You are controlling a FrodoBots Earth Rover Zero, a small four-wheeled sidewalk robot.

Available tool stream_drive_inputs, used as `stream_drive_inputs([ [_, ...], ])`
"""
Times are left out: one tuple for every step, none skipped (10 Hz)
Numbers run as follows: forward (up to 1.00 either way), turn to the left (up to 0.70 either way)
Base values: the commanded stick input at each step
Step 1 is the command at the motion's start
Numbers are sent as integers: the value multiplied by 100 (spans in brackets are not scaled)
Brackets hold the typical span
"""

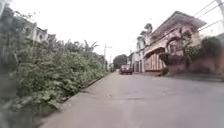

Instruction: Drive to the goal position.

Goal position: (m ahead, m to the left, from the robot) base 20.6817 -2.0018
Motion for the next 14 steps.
stream_drive_inputs([
  [70,-1],
  [70,0],
  [70,0],
  [70,0],
  [70,0],
  [70,-1],
  [70,-31],
  [70,-35],
  [70,-35],
  [70,-35],
  [70,-35],
  [70,-34],
  [70,-30],
  [70,-11],
])
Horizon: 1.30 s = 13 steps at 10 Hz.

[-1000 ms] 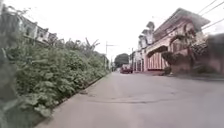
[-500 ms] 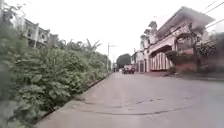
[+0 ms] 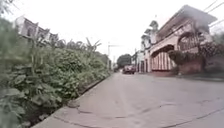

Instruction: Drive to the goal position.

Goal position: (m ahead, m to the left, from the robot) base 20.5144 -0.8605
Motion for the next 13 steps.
stream_drive_inputs([
  [70,0],
  [70,0],
  [70,0],
  [70,0],
  [70,0],
  [70,0],
  [70,0],
  [70,0],
  [70,0],
  [70,0],
  [70,0],
  [70,0],
  [70,0],
])
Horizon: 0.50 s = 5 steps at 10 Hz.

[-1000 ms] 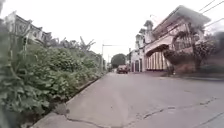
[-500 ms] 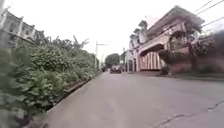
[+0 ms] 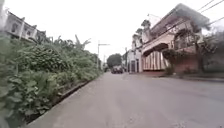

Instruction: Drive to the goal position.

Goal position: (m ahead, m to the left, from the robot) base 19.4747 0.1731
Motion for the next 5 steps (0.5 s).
stream_drive_inputs([
  [70,0],
  [70,0],
  [70,0],
  [70,0],
  [70,0],
])
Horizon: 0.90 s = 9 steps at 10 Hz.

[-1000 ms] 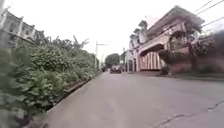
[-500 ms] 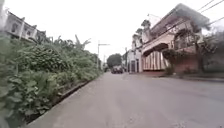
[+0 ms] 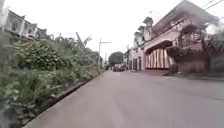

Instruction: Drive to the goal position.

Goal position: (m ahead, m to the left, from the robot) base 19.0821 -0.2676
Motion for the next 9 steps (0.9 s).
stream_drive_inputs([
  [70,0],
  [70,0],
  [70,0],
  [70,0],
  [70,0],
  [70,0],
  [70,0],
  [70,0],
  [70,-8],
])
